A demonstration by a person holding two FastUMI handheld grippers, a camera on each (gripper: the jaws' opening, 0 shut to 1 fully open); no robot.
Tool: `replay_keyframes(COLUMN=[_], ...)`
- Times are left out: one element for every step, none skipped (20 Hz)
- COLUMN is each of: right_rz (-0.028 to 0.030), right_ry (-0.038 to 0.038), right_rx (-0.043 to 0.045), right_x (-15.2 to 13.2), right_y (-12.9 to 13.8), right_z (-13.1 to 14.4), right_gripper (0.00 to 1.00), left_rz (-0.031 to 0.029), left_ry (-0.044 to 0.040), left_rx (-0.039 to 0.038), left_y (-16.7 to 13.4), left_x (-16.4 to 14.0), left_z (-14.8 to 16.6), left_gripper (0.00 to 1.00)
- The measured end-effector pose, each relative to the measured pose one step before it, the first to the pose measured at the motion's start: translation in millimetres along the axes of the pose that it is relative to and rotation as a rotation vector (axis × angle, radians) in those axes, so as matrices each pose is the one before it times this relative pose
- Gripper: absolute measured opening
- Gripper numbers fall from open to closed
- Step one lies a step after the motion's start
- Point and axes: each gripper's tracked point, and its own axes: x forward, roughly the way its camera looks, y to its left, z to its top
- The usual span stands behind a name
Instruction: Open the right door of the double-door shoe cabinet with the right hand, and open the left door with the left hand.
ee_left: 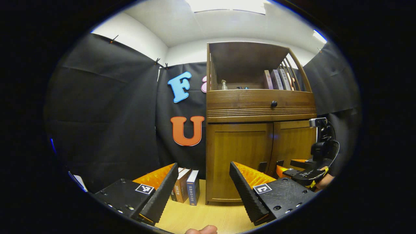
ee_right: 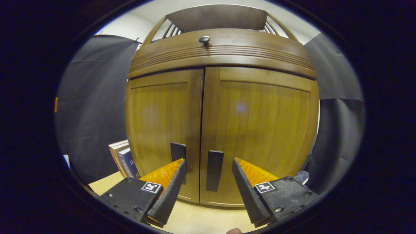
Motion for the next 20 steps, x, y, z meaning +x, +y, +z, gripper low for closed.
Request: replay_keyframes(right_rz=[-0.00209, -0.00480, -0.00602, -0.01226, -0.01137, -0.01442, -0.01189, -0.01305, -0.00385, -0.00411, -0.00262, 0.00208, -0.00316, -0.01527, -0.01476, -0.00294, -0.00511, -0.01220, -0.01602, -0.00939], right_ry=[0.00657, 0.00804, 0.00715, 0.00729, 0.00785, 0.00959, 0.00688, 0.00649, 0.00608, 0.00577, 0.00368, 0.00084, 0.00228, -0.00229, -0.00933, -0.00507, 0.00196, 0.00430, 0.00477, 0.00310], right_rx=[0.00553, 0.00551, 0.00509, 0.00329, 0.00264, 0.00405, 0.00649, 0.00863, 0.00846, 0.00795, 0.00402, 0.00240, -0.00446, -0.00811, -0.00394, -0.00907, -0.00995, -0.01008, -0.00913, -0.00376], right_x=[7.23, 6.99, 6.53, 6.69, 6.49, 4.99, 7.24, 5.50, 3.29, 3.36, 1.20, 3.01, 3.44, 1.92, 0.72, 1.13, -0.67, 1.03, 1.85, 1.12], right_y=[0.79, -0.90, -1.50, -4.07, -3.53, -4.72, -4.11, -4.10, -2.48, -2.27, -2.51, 0.58, 1.11, -0.72, 0.43, 2.35, 1.46, -0.10, -0.14, 0.04], right_z=[-4.28, -3.20, -4.01, -2.31, -2.76, -2.35, -4.03, -2.10, -2.42, -1.55, -1.44, -0.82, -2.61, -0.45, 0.66, -0.80, -1.71, -1.80, -1.65, -0.74], right_gripper=[0.89, 0.88, 0.87, 0.87, 0.87, 0.87, 0.88, 0.87, 0.84, 0.83, 0.81, 0.80, 0.79, 0.79, 0.77, 0.77, 0.76, 0.76, 0.74, 0.71], left_rz=[0.01903, 0.02052, 0.02136, 0.02097, 0.01902, 0.01698, 0.01197, 0.01192, 0.00976, 0.00413, 0.00283, 0.00062, -0.00050, -0.00146, -0.00049, -0.00081, -0.00113, -0.00148, -0.00193, -0.00150], left_ry=[0.00125, 0.00264, 0.00158, 0.00120, -0.00018, 0.00024, 0.00083, -0.00031, 0.00078, 0.00250, 0.00451, 0.00425, 0.00145, 0.00120, 0.00176, -0.00046, -0.00014, -0.00039, -0.00027, 0.00133], left_rx=[-0.00015, 0.00182, 0.00248, 0.00266, 0.00111, 0.00006, -0.00043, -0.00045, -0.00186, -0.00229, -0.00094, 0.00057, 0.00152, 0.00245, 0.00392, 0.00367, 0.00350, 0.00257, 0.00135, 0.00007], left_y=[5.28, 6.92, 5.89, 4.76, 6.06, 5.17, 2.94, 1.81, 2.42, -0.03, -0.59, -1.44, -1.47, -2.38, -0.82, -0.77, -2.22, -0.67, -1.00, -0.50], left_x=[-3.34, -1.94, -1.23, -1.89, -2.69, -2.34, -1.08, -0.74, -0.04, 0.18, 0.41, 0.00, 0.65, -0.09, -0.53, -0.02, 0.30, 1.48, 0.10, -0.27], left_z=[-0.29, -1.22, 0.37, 0.38, -0.73, -0.66, -1.03, -0.34, -0.75, -0.51, -0.77, -1.67, -1.02, 0.33, -0.47, 0.08, -0.02, -0.46, 0.54, -0.68], left_gripper=[0.95, 0.95, 1.00, 0.95, 1.00, 0.95, 0.95, 0.95, 0.95, 0.95, 0.95, 0.95, 0.95, 0.95, 0.95, 0.95, 0.95, 0.95, 0.95, 0.95])
